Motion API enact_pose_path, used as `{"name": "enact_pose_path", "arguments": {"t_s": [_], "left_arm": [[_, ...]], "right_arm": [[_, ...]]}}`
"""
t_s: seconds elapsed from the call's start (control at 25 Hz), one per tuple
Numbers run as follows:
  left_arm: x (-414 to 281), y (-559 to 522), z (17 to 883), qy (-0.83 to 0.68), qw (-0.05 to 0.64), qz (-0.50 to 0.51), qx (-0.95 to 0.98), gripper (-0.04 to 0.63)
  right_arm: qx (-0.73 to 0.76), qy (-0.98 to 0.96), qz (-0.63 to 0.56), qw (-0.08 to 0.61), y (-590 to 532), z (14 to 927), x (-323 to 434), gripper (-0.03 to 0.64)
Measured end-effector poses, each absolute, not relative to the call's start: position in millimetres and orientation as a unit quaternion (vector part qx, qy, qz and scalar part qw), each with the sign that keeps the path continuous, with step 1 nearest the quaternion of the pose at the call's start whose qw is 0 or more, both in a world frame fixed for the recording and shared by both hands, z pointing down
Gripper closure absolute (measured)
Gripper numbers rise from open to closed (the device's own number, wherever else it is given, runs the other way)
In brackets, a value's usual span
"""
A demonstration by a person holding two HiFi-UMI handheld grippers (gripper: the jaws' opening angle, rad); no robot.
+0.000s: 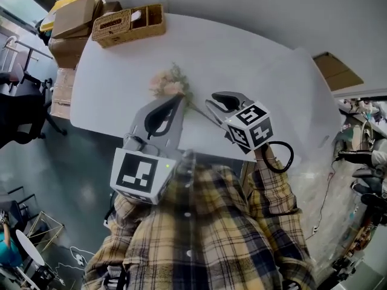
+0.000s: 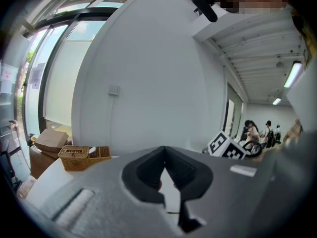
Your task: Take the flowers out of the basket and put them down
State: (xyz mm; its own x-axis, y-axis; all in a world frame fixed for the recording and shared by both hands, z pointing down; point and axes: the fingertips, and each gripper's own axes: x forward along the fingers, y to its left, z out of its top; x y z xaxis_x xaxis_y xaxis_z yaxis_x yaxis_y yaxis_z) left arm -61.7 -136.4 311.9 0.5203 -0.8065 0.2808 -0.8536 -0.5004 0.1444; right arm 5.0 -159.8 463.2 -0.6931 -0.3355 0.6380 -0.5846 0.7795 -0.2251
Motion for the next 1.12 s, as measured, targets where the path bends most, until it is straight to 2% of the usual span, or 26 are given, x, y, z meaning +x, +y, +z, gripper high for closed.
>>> {"name": "enact_pose_path", "arguments": {"t_s": [0.32, 0.64, 1.12], "left_arm": [[21, -117, 291, -0.420, 0.109, 0.082, 0.897, 0.594], [86, -105, 277, -0.376, 0.102, 0.079, 0.917, 0.594], [129, -118, 270, -0.352, 0.087, 0.075, 0.929, 0.594]], "right_arm": [[0.331, -0.911, 0.160, 0.187, -133, 350, 72, 0.517], [0.411, -0.898, 0.125, 0.101, -111, 285, 148, 0.535], [0.472, -0.874, 0.104, 0.059, -106, 268, 197, 0.611]]}}
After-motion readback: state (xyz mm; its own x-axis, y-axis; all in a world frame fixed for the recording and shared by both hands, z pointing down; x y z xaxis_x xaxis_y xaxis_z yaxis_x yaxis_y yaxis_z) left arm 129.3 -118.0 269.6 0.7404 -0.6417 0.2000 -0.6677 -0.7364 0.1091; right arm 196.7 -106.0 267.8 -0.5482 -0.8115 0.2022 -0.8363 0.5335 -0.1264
